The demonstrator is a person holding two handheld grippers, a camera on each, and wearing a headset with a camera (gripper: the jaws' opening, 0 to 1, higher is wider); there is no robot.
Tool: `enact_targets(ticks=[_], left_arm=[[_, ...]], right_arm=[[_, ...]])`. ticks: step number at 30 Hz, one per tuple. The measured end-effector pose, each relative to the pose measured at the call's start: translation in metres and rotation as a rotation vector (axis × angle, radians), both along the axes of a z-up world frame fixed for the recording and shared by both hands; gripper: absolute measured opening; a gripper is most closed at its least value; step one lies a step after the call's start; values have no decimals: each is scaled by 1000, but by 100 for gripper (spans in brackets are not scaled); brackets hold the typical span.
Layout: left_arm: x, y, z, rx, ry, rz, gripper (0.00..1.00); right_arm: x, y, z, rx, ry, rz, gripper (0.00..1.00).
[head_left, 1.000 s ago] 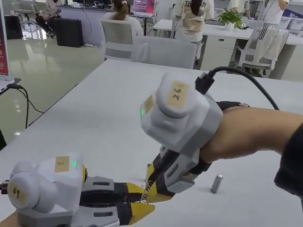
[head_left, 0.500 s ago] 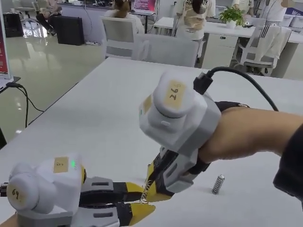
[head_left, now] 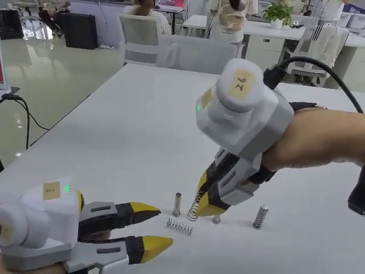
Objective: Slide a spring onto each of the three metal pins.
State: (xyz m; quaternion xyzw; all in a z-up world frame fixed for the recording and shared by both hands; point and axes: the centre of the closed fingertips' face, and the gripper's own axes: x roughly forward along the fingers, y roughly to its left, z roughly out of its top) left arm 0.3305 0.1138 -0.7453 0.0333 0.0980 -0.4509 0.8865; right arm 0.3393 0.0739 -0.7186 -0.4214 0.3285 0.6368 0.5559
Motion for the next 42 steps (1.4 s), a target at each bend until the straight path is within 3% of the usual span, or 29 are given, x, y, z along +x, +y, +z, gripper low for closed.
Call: enact_targets(ticks=[9,13,16,20,27,29,42], left_arm=[[2,14,3,-13,-6,74,35],[0,17,1,-13,-3,95,38],[-1,16,1,-22,-1,102,40],[-2,13,0,-25,3,109,42],[-1,9,-1,-16,2,103,45],[0,10,-1,-20,2,108,45],[2,9,-3,-19,7,115,45]], right_arm=[[27,-17,5,-6,-34,-67,8],[45,-28,5,-27,-77,-107,8],[54,-33,2,-28,-73,-134,8],[68,-39,-10,-71,-96,-156,8],[84,-45,-40,-131,-86,-182,8],[82,-44,-47,-124,-41,-194,8],[94,-44,-66,-139,-21,-201,8]])
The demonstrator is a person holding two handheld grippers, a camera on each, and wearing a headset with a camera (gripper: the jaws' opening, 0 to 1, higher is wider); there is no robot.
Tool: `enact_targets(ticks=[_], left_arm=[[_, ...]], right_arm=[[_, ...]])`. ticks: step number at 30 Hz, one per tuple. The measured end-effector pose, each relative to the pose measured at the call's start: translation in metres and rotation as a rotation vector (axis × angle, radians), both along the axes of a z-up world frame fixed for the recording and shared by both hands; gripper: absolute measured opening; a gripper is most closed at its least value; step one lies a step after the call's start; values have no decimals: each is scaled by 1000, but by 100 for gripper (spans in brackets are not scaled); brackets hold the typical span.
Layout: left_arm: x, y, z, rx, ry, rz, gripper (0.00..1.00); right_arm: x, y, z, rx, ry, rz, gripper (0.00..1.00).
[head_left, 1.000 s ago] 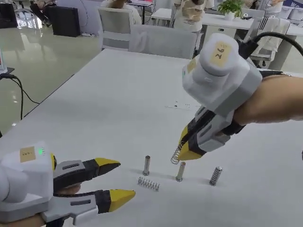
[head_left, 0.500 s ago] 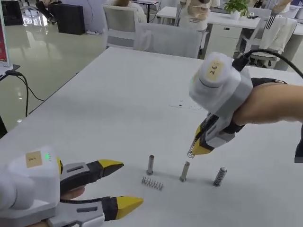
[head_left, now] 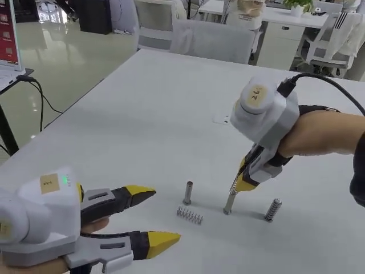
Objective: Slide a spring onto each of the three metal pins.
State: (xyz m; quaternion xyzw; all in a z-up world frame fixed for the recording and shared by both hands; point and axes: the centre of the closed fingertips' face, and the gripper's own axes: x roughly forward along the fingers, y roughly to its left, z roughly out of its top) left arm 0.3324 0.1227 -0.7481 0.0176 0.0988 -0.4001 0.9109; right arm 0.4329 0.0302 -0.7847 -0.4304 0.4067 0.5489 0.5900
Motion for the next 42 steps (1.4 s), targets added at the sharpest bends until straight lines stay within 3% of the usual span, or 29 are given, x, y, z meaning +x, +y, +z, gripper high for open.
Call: enact_targets(ticks=[11,31,42], left_arm=[[-1,2,-2,2,10,3,45],[0,3,-2,2,8,6,45],[-1,4,-1,5,6,12,45]], right_arm=[[-2,-1,-4,-26,0,14,8],[6,-3,-53,-69,20,-25,8],[6,-3,-57,-69,26,-34,8]])
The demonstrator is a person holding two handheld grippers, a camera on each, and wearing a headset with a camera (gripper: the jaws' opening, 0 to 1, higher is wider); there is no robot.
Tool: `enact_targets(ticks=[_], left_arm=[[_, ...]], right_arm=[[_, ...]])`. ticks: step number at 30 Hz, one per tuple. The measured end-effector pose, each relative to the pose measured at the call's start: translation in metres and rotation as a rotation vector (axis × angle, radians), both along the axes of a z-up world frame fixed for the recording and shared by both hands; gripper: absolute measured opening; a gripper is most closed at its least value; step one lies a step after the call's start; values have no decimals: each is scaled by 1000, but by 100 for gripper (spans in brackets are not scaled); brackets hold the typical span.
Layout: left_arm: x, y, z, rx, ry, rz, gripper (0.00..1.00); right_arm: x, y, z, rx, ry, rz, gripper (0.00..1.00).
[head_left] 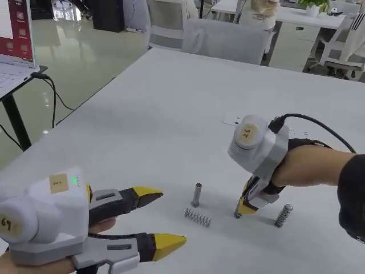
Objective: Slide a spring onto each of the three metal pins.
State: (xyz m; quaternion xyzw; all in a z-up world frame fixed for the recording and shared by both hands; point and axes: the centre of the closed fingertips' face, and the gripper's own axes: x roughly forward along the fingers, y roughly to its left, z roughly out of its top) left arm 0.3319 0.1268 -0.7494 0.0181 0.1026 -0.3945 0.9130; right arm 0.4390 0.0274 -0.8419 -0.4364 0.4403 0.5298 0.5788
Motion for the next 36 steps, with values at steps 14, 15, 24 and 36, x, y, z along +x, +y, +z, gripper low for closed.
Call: enact_targets(ticks=[14,15,24,36], left_arm=[[-2,2,-1,6,-1,0,45],[-2,2,-1,8,-1,0,45],[-4,5,0,12,-5,6,45],[-3,7,-8,17,16,11,44]], right_arm=[[-7,17,44,83,-74,30,18],[-9,22,49,103,-81,39,18],[-42,53,26,108,-13,79,12],[-40,62,-12,105,18,42,10]])
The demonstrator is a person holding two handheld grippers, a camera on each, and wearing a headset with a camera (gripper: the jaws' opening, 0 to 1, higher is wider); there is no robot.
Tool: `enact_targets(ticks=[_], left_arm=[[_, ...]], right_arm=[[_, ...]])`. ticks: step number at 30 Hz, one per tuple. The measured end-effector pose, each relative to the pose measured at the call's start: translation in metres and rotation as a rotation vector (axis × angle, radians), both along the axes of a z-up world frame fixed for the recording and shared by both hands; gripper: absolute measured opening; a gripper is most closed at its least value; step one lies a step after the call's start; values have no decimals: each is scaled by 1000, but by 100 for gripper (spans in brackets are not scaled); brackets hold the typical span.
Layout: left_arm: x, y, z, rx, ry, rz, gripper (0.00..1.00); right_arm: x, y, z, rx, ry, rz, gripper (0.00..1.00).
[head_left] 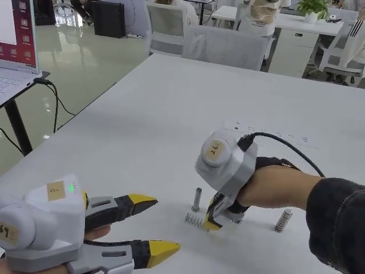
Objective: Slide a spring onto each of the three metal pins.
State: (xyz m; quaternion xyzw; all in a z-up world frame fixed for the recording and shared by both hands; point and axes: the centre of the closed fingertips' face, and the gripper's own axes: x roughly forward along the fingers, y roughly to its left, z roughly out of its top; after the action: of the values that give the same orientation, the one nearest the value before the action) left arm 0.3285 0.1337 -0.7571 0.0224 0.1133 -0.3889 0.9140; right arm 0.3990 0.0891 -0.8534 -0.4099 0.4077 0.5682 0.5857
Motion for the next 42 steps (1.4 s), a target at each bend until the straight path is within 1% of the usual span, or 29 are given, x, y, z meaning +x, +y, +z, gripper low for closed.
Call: enact_targets(ticks=[3,7,10,13,16,19,22,24,26,29,30,31,34,38,42], left_arm=[[1,0,-2,1,6,0,44],[2,1,-4,2,11,0,44],[2,1,-4,3,13,-1,44],[2,2,-5,2,14,1,44],[1,3,-6,2,15,2,44],[1,3,-6,5,16,0,44],[1,3,-6,7,16,-1,44],[1,4,-7,11,15,-4,44],[1,4,-7,13,17,-8,43],[2,3,-8,18,18,-13,42],[2,2,-8,23,16,-18,42],[2,2,-8,26,14,-21,42],[4,0,-6,31,10,-30,41],[5,-3,-2,38,-3,-46,40],[4,-9,1,44,-10,-73,37]], right_arm=[[0,0,-5,-15,6,4,10],[0,1,-8,-20,12,6,10],[0,2,-10,-25,5,14,9],[-2,0,-14,-46,0,22,8],[-1,0,-13,-44,-4,25,8],[-3,0,-12,-48,-19,54,7],[-4,-1,-9,-47,-12,54,7],[-6,-1,-2,-43,-15,60,7],[-9,-1,4,-40,-3,63,7],[-14,-2,15,-37,3,77,7],[-20,-2,22,-30,28,85,7],[-21,-2,27,-24,33,88,7],[-33,-4,44,-25,53,122,7],[-45,-6,63,-17,54,167,7],[-53,-7,71,-22,47,202,7]])
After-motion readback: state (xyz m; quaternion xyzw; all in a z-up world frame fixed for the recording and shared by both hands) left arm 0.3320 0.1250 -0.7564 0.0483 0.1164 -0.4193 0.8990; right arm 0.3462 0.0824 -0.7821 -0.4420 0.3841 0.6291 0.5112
